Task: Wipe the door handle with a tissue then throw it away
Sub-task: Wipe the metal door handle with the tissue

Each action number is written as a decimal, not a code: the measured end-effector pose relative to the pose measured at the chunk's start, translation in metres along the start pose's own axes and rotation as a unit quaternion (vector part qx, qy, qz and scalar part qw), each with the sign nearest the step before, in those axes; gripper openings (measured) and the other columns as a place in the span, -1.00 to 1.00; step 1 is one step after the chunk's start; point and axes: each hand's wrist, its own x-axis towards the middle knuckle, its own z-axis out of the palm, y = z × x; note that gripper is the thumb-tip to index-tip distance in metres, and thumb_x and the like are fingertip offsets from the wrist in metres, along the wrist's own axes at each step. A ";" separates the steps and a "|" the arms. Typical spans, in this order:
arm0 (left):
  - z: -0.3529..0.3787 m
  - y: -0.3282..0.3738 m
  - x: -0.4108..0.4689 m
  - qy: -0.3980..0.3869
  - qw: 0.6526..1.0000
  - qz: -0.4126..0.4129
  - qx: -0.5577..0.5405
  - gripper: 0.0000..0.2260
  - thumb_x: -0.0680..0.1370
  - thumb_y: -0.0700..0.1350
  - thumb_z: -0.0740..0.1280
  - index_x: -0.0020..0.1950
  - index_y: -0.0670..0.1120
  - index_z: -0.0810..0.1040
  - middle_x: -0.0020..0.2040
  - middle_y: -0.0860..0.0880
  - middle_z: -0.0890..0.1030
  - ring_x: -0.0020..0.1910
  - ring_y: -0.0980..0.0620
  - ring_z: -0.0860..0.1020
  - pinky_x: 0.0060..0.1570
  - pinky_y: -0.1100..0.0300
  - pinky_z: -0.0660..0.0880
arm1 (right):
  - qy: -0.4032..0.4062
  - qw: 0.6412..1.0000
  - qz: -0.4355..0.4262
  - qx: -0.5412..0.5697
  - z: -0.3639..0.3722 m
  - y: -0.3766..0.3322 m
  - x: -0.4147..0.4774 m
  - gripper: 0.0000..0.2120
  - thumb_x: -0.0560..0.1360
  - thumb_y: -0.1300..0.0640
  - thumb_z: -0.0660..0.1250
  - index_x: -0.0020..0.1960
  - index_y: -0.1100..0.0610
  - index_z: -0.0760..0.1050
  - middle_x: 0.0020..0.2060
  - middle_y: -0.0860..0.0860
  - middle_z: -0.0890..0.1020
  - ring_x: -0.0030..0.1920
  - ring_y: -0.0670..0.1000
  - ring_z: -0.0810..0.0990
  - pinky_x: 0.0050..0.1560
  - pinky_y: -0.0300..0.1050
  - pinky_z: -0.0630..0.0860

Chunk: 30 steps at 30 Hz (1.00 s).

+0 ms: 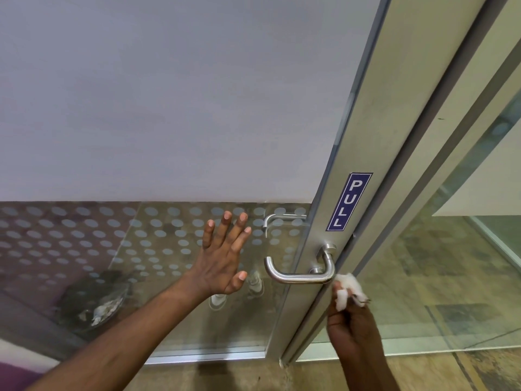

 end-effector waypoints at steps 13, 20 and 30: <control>-0.004 0.002 -0.001 -0.013 1.000 0.002 0.010 -0.34 0.58 0.19 -0.23 0.40 -0.29 0.19 0.58 -0.09 -0.12 0.53 -0.14 -0.18 0.45 -0.08 -0.29 | -0.120 0.605 -0.436 -0.656 0.021 0.003 0.022 -0.69 0.39 0.31 0.24 0.04 0.14 0.65 -0.26 -0.01 0.56 -0.19 0.06 0.49 -0.13 -0.43 0.31; -0.008 0.004 -0.002 -0.047 0.999 -0.004 0.023 -0.34 0.57 0.19 -0.22 0.44 -0.28 0.15 0.58 -0.10 -0.13 0.53 -0.16 -0.17 0.46 -0.10 -0.27 | -0.123 0.527 -0.529 -0.654 0.019 0.043 -0.002 -0.69 0.29 0.37 0.23 -0.08 0.21 0.67 -0.14 0.12 0.71 -0.04 0.06 0.63 0.13 -0.13 0.29; -0.042 0.010 -0.018 -0.095 0.994 -0.034 -0.044 -0.35 0.57 0.24 -0.20 0.44 -0.18 0.23 0.52 -0.21 0.17 0.50 -0.27 0.06 0.36 -0.13 0.07 | -0.293 0.675 -0.285 -0.614 0.072 0.083 -0.018 -0.69 0.38 0.41 0.32 -0.09 0.04 0.68 -0.17 -0.09 0.72 -0.12 -0.15 0.65 -0.09 -0.21 0.52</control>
